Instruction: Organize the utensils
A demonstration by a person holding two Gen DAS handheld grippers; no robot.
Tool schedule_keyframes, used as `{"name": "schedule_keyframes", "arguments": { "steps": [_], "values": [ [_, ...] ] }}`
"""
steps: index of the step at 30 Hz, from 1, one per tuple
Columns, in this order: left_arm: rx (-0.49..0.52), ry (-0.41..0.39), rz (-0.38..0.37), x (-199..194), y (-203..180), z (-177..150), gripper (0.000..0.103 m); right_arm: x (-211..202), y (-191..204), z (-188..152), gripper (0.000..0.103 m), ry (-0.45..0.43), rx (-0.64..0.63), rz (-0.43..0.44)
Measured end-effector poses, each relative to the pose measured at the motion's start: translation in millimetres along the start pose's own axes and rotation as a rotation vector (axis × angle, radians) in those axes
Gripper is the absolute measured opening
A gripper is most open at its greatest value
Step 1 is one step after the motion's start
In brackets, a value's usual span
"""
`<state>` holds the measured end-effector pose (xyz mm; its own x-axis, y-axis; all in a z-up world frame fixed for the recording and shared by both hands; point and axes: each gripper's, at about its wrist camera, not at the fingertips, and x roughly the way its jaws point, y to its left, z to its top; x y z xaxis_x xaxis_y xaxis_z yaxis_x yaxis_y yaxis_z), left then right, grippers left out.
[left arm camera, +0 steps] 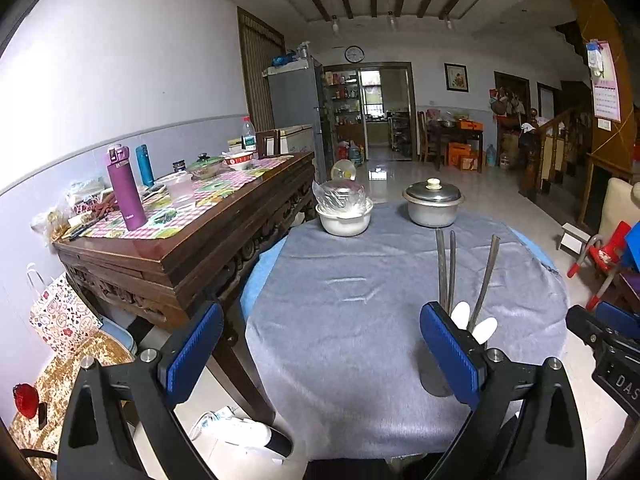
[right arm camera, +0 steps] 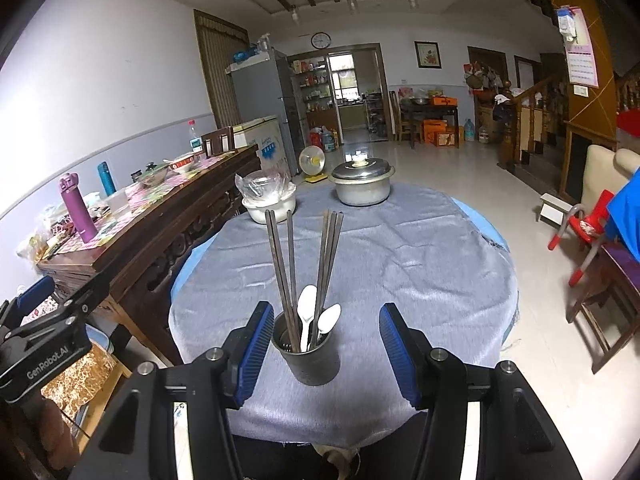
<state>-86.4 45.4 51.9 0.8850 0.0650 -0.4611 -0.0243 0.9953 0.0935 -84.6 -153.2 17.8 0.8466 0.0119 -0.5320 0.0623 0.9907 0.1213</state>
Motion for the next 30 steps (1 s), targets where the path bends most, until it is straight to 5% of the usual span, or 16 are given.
{"name": "schedule_keyframes", "arguments": {
  "steps": [30],
  "values": [
    [-0.024, 0.003, -0.015, -1.6, 7.2, -3.7, 0.099, -3.0, 20.1, -6.6, 0.06, -0.044, -0.054, -0.05]
  ]
}}
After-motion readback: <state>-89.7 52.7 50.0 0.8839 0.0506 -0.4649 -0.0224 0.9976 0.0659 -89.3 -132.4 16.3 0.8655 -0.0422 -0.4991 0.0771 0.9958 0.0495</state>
